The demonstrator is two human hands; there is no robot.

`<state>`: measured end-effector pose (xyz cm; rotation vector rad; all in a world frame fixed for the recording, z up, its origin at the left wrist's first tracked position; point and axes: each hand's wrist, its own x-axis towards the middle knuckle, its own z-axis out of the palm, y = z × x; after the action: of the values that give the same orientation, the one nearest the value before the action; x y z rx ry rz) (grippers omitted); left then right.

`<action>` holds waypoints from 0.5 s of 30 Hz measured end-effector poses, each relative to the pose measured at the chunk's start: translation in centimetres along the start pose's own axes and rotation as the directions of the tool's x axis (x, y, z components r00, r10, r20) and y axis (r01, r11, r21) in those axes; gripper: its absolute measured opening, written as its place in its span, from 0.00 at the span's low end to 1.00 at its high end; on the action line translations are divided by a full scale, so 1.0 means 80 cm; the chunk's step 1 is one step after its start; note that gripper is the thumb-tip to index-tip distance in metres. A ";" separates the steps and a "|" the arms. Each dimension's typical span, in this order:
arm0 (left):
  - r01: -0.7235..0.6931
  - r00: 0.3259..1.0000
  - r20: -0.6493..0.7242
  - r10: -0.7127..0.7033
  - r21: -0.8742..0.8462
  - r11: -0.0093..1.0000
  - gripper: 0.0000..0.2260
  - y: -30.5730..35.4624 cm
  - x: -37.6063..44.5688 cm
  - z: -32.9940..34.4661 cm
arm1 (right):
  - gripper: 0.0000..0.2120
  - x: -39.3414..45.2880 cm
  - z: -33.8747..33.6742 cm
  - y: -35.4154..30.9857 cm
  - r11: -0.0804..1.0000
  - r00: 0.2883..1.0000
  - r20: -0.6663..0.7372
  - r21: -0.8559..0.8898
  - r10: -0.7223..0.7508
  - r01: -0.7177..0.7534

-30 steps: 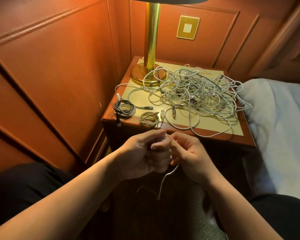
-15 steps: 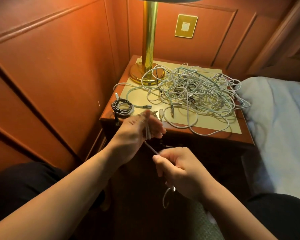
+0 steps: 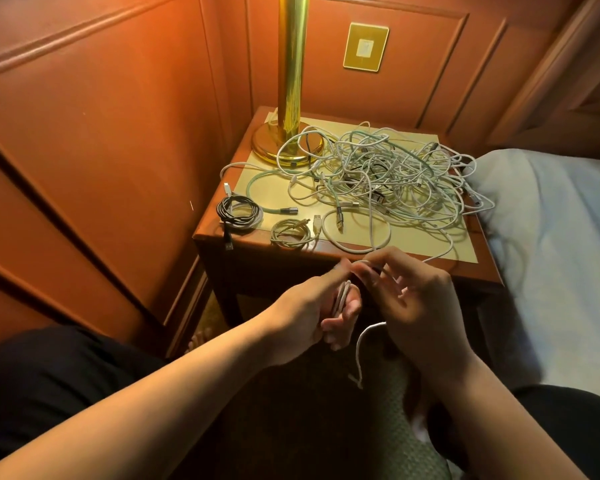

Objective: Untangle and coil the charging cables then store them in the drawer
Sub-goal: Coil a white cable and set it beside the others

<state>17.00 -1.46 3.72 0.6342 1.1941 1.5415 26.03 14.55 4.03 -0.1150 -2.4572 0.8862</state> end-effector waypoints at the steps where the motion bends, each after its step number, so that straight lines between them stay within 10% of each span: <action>1: 0.006 0.999 0.033 -0.005 -0.025 1.000 0.21 0.000 -0.001 -0.001 | 0.07 0.000 0.005 0.004 0.996 0.998 0.022 0.076 0.053 -0.055; 6: 0.034 0.997 0.077 -0.014 -0.256 0.966 0.14 0.002 -0.011 -0.005 | 0.11 -0.002 0.037 0.001 0.877 0.917 0.261 0.301 0.302 -0.374; 15: -0.292 0.895 -0.439 0.079 -0.442 0.848 0.16 0.024 0.005 -0.040 | 0.30 -0.004 0.051 -0.039 0.919 0.661 0.660 -0.120 0.356 -0.375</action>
<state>13.39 -2.21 4.25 0.0791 0.9750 2.1296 24.55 9.69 3.14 -0.3482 -3.1689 1.3199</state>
